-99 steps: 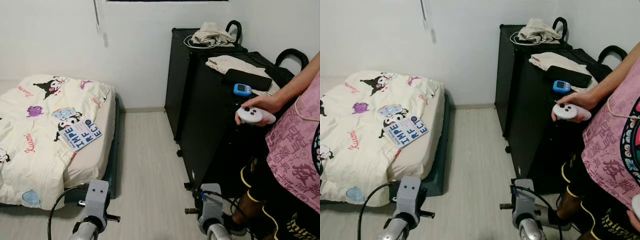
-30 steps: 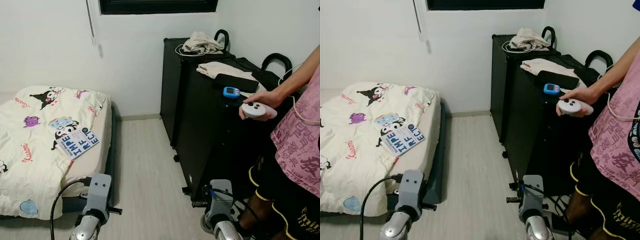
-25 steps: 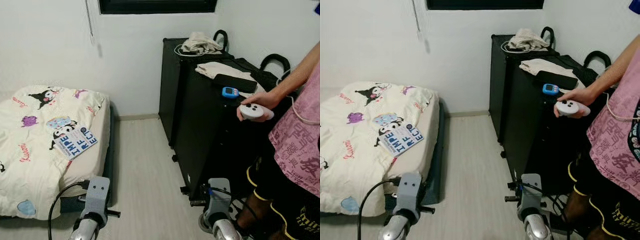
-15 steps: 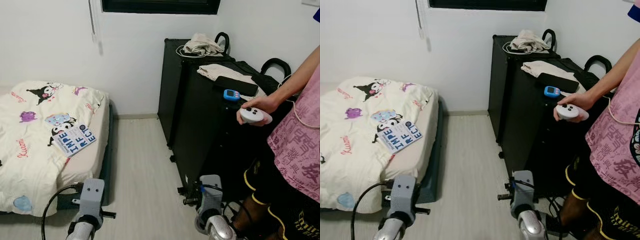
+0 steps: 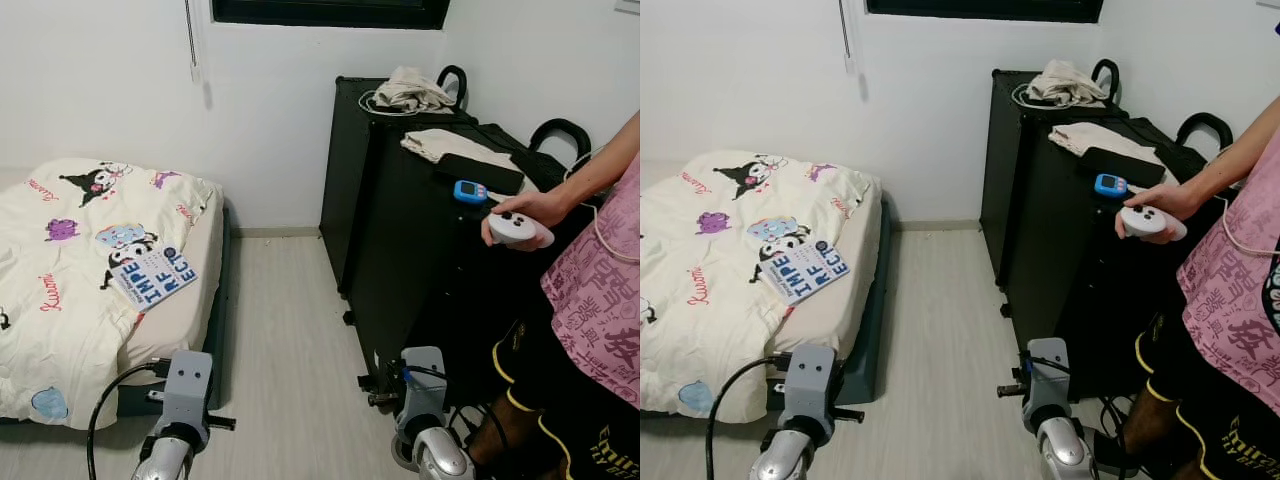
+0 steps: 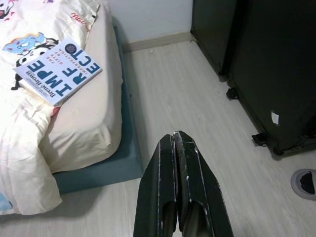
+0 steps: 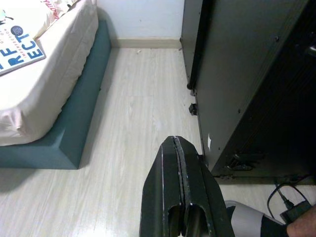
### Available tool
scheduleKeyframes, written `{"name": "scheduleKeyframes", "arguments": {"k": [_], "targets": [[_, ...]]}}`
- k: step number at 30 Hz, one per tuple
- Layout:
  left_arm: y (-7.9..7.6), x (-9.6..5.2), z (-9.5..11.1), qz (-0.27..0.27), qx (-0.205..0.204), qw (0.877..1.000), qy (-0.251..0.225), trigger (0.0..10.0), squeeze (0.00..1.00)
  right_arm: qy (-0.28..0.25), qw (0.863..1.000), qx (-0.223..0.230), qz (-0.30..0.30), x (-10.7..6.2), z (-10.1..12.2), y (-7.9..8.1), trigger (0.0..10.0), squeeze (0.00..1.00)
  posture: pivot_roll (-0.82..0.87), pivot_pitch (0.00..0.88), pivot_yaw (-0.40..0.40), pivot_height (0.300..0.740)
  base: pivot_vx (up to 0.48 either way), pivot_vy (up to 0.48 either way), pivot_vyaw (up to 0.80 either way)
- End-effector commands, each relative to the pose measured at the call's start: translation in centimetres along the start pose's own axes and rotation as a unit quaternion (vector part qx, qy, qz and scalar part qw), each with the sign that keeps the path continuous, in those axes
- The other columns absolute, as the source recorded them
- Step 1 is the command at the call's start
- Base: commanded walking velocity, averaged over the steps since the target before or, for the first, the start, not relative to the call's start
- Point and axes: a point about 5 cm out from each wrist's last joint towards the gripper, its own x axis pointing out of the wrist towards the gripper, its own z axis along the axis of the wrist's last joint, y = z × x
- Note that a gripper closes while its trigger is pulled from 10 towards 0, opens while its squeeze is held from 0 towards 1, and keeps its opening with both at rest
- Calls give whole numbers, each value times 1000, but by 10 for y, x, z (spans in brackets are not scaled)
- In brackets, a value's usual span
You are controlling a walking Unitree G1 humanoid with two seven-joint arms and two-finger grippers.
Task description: Clean up the room
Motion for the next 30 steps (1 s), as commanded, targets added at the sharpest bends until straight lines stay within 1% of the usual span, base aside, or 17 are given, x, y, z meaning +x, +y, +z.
{"name": "scheduleKeyframes", "arguments": {"k": [1, 24, 30], "targets": [[-4, 1, 1, -7, -6, 1000, -5, 10000, 0, 1, 1000, 1, -8, -3, -3, -4, 10000, 0, -21, 89, -49, 740, 274, 0, 0], [-4, 0, 1, -10, -9, 1000, -6, 10000, 0, 0, 1000, 3, -9, -4, -4, -3, 10000, 0, -20, 89, -51, 740, 312, 0, 0], [-1, 0, 1, -5, -9, 1000, -6, 10000, 0, 0, 1000, 4, -6, -4, -5, -2, 10000, 0, -16, 86, -54, 740, 277, 0, 0]]}}
